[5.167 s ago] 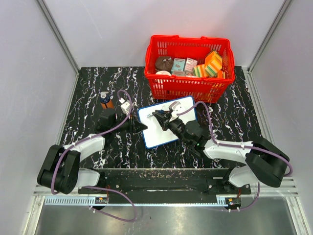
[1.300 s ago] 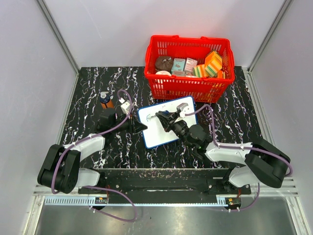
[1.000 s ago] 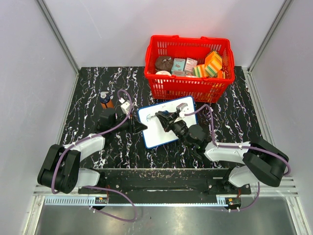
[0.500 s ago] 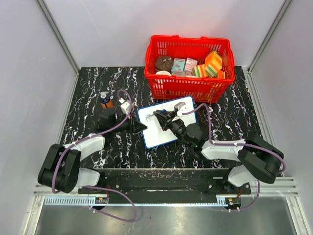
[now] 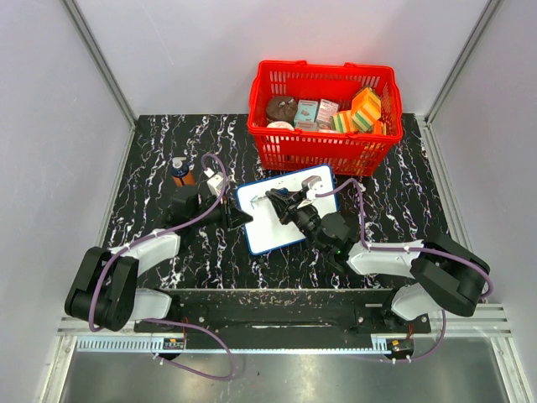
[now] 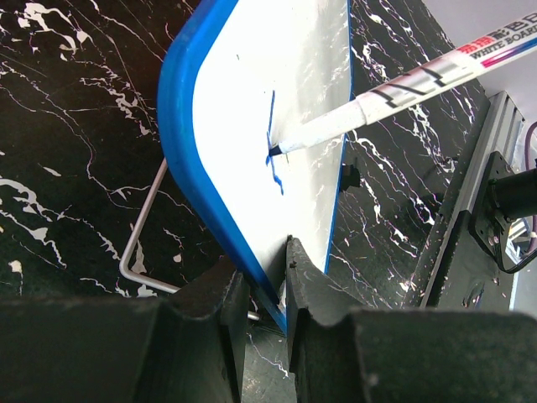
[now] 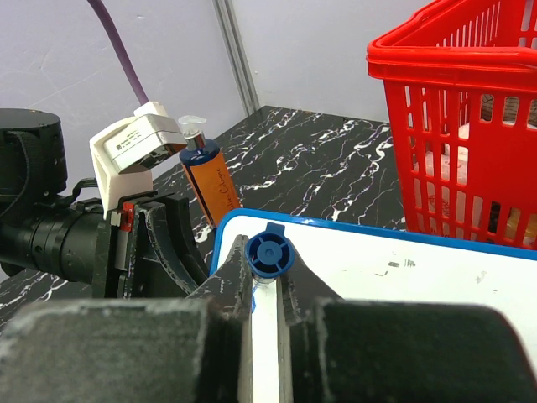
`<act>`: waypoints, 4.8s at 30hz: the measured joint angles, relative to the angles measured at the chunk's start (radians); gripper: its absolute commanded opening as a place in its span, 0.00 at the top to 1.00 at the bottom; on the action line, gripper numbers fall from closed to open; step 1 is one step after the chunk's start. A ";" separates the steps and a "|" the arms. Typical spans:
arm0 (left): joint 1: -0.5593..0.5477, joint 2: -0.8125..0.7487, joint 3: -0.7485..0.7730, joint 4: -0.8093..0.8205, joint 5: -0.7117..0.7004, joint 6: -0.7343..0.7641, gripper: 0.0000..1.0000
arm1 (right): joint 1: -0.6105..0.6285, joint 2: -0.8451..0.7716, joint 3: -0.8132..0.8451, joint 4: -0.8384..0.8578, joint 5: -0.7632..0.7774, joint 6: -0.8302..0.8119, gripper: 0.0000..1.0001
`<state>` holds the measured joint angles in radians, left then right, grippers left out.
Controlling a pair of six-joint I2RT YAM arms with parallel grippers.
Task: Write a sentence on the whiteboard
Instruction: Write with the whiteboard marker on the whiteboard.
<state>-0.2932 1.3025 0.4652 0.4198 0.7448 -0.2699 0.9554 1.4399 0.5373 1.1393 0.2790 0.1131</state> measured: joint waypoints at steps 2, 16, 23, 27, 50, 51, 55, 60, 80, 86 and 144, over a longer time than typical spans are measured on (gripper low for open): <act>0.000 0.000 0.000 0.000 0.000 0.000 1.00 | 0.000 0.000 0.000 0.000 0.000 0.001 1.00; 0.000 0.000 0.000 -0.002 -0.001 0.000 1.00 | 0.000 -0.005 -0.024 -0.002 -0.006 0.037 1.00; 0.000 0.000 0.000 -0.002 -0.001 0.000 1.00 | 0.000 -0.018 -0.050 -0.003 -0.009 0.054 1.00; 0.000 0.000 0.000 -0.003 -0.001 0.000 1.00 | 0.000 -0.024 -0.063 -0.005 -0.011 0.066 1.00; 0.000 0.000 0.005 -0.007 0.003 0.005 1.00 | 0.000 -0.137 -0.114 -0.019 -0.034 0.052 1.00; 0.000 0.001 0.005 -0.007 0.003 0.005 1.00 | 0.000 -0.137 -0.106 -0.024 -0.034 0.046 1.00; 0.000 0.002 0.006 -0.007 0.003 0.006 1.00 | 0.000 -0.120 -0.077 -0.028 -0.036 0.033 1.00; 0.000 0.002 0.006 -0.007 0.004 0.007 1.00 | 0.000 -0.067 -0.050 -0.028 -0.037 0.032 1.00; 0.000 0.002 0.006 -0.008 0.003 0.007 1.00 | 0.000 -0.027 -0.042 -0.023 -0.025 0.033 1.00; 0.000 0.002 0.006 -0.008 0.003 0.007 1.00 | -0.001 -0.027 -0.042 -0.023 -0.006 0.036 1.00; 0.000 0.002 0.006 -0.008 0.004 0.008 1.00 | -0.033 -0.128 -0.093 -0.114 0.019 0.070 1.00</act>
<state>-0.2935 1.3048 0.4713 0.4122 0.7490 -0.2623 0.9226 1.3117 0.4438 1.0248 0.2985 0.1829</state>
